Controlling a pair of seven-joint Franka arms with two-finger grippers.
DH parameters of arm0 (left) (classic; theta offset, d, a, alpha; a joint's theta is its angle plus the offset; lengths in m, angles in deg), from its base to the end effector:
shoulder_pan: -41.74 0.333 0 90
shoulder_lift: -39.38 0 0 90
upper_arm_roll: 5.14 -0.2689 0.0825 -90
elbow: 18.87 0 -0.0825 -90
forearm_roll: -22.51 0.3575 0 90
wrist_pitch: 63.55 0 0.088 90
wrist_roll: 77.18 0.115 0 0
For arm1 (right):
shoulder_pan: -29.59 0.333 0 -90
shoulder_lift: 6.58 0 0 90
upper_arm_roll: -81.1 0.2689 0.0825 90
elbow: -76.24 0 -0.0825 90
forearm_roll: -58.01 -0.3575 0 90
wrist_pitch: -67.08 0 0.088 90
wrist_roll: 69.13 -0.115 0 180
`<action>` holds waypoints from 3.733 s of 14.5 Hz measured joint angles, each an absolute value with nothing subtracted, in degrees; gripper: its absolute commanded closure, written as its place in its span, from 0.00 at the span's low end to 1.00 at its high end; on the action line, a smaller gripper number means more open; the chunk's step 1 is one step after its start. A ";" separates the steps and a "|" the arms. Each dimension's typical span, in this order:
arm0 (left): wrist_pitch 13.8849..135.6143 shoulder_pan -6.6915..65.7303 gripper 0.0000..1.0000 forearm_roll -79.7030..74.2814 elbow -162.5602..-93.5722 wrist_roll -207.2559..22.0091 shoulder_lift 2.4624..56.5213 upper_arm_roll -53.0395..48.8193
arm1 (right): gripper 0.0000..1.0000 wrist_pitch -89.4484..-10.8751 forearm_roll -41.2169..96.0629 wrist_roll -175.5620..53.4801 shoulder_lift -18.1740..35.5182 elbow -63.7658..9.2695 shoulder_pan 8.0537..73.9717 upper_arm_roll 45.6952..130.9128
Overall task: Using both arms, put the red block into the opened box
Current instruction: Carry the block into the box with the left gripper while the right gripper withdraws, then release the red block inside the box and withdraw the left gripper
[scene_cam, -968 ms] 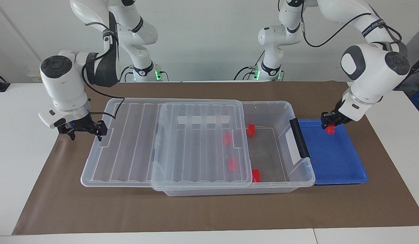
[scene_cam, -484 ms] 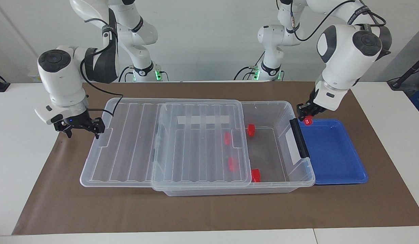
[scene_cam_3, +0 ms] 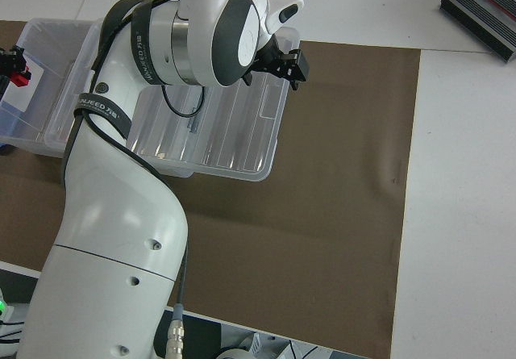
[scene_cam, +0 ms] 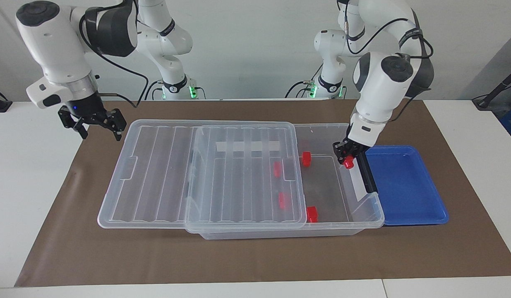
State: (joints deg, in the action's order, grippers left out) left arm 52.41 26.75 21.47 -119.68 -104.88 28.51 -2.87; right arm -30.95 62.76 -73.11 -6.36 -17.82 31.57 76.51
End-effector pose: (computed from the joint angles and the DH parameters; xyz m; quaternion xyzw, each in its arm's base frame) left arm 0.5641 -0.1754 0.4181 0.9947 0.0951 0.0300 0.0254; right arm 0.5406 -0.0330 0.5485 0.9972 -0.0530 0.0332 0.0410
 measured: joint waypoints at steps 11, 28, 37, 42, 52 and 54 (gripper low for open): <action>68.01 23.54 1.00 24.08 -125.56 -105.10 18.96 -2.93 | 0.00 -26.29 62.74 -77.79 -8.95 -19.79 32.82 76.77; 63.42 23.47 0.00 24.71 -124.61 -108.48 20.31 -3.19 | 0.00 -26.29 60.12 -75.59 -8.95 -19.75 32.96 76.78; 48.19 24.42 0.00 24.87 -119.85 -105.44 28.92 -4.27 | 0.00 -26.31 60.11 -75.59 -8.96 -19.74 32.96 76.78; 34.37 27.69 0.00 24.88 -112.23 -98.07 32.30 -4.69 | 0.00 -26.31 60.11 -75.59 -8.96 -19.74 32.96 76.78; 27.62 35.39 0.00 24.06 -111.36 -80.81 38.81 -4.87 | 1.00 -27.42 60.11 -71.27 -8.96 -19.75 32.47 76.63; 26.78 35.43 0.00 24.04 -111.52 -79.92 39.36 -4.85 | 1.00 -29.44 60.10 -68.30 -8.91 -19.83 30.97 76.48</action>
